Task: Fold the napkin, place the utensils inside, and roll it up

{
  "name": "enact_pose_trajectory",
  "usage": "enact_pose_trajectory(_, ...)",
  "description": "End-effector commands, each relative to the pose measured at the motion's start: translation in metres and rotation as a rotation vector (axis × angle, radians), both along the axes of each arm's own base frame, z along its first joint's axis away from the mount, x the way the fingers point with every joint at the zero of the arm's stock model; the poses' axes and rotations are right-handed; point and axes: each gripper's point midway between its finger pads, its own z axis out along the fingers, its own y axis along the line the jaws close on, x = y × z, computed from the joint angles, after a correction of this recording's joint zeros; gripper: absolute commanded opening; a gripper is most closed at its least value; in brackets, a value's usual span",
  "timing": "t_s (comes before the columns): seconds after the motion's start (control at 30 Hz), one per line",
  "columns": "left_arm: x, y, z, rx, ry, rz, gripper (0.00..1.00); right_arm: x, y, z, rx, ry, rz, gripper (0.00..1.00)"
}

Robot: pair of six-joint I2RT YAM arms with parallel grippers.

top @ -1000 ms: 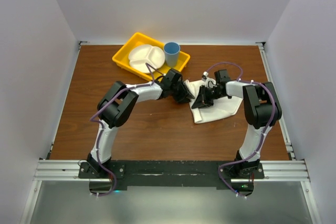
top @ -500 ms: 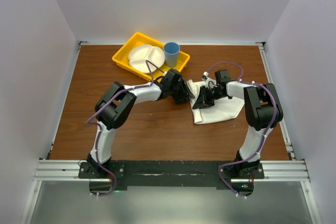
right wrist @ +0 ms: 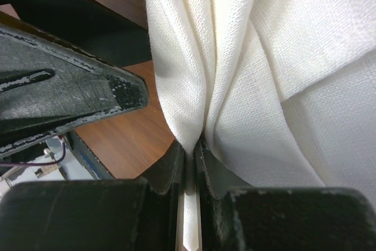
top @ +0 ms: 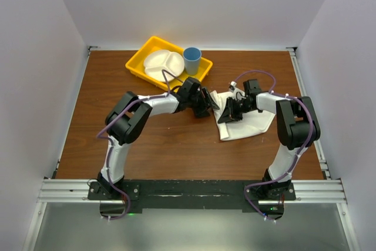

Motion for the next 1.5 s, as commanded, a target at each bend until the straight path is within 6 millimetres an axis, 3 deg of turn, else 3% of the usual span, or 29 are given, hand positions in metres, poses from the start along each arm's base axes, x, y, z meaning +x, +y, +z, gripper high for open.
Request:
enact_pose_trajectory(0.0,-0.006,-0.006,-0.021,-0.029,0.053,0.004,0.65,0.000,0.001,0.015,0.021,-0.040,0.013,0.00)
enact_pose_trajectory(0.37,-0.027,-0.008,-0.048,-0.059,0.256,0.083,0.62,0.004,0.002,0.019,0.043,-0.062,0.006,0.00)
enact_pose_trajectory(0.6,-0.022,-0.011,-0.054,-0.064,0.260,0.113,0.56,0.004,0.003,0.023,0.051,-0.072,0.012,0.00)
enact_pose_trajectory(0.93,-0.008,-0.007,-0.059,-0.018,0.119,0.082,0.27,-0.003,-0.001,0.018,0.037,-0.056,0.025,0.00)
enact_pose_trajectory(1.0,-0.004,-0.007,-0.057,-0.023,0.094,0.085,0.15,-0.005,-0.002,0.016,0.030,-0.047,0.029,0.00)
enact_pose_trajectory(1.2,0.011,-0.006,-0.039,0.021,-0.014,0.063,0.00,-0.004,-0.018,0.008,-0.095,-0.025,0.013,0.01)
enact_pose_trajectory(1.23,0.012,-0.006,-0.037,0.023,-0.022,0.062,0.00,-0.001,-0.022,0.009,-0.126,-0.028,0.004,0.05)
enact_pose_trajectory(1.3,0.012,-0.006,-0.030,0.020,-0.035,0.067,0.00,-0.003,-0.033,0.007,-0.214,-0.010,-0.016,0.25)
enact_pose_trajectory(1.47,0.014,-0.006,-0.014,0.038,-0.055,0.095,0.00,0.000,-0.050,0.033,-0.390,-0.101,-0.073,0.48)
